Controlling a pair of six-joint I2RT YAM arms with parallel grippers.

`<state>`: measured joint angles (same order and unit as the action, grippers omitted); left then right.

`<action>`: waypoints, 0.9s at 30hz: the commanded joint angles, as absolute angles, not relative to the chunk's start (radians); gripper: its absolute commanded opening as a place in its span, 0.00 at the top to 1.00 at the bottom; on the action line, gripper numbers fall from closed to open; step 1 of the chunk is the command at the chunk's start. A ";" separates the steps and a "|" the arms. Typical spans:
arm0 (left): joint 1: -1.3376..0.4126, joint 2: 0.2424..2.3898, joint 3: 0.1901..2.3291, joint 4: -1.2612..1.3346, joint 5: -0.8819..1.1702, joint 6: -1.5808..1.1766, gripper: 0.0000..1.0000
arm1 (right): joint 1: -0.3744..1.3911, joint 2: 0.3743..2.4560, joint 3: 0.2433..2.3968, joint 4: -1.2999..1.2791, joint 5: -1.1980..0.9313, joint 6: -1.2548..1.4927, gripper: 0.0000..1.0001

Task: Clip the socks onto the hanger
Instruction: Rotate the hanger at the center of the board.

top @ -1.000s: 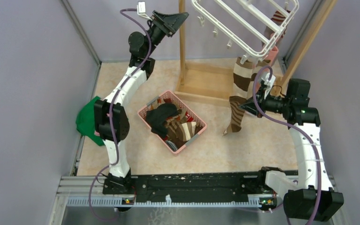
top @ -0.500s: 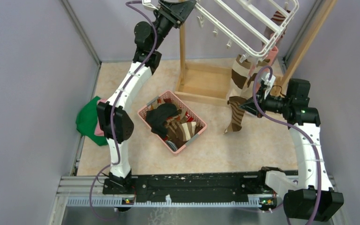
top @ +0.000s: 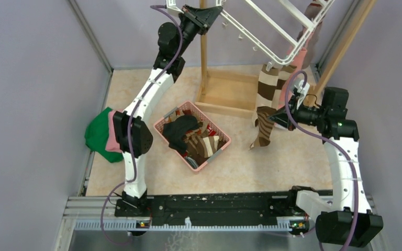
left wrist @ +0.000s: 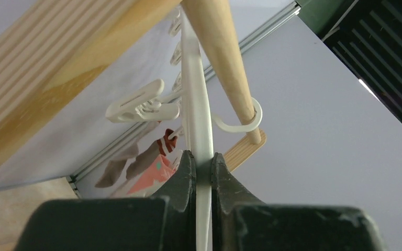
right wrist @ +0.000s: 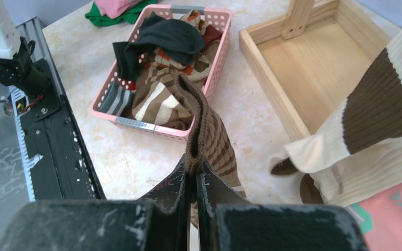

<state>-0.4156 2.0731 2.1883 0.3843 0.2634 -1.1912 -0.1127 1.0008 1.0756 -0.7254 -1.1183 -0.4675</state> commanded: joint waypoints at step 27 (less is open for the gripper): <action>-0.565 1.804 1.798 0.667 0.186 -1.352 0.94 | -0.333 1.011 1.277 -0.592 -1.126 -0.258 1.00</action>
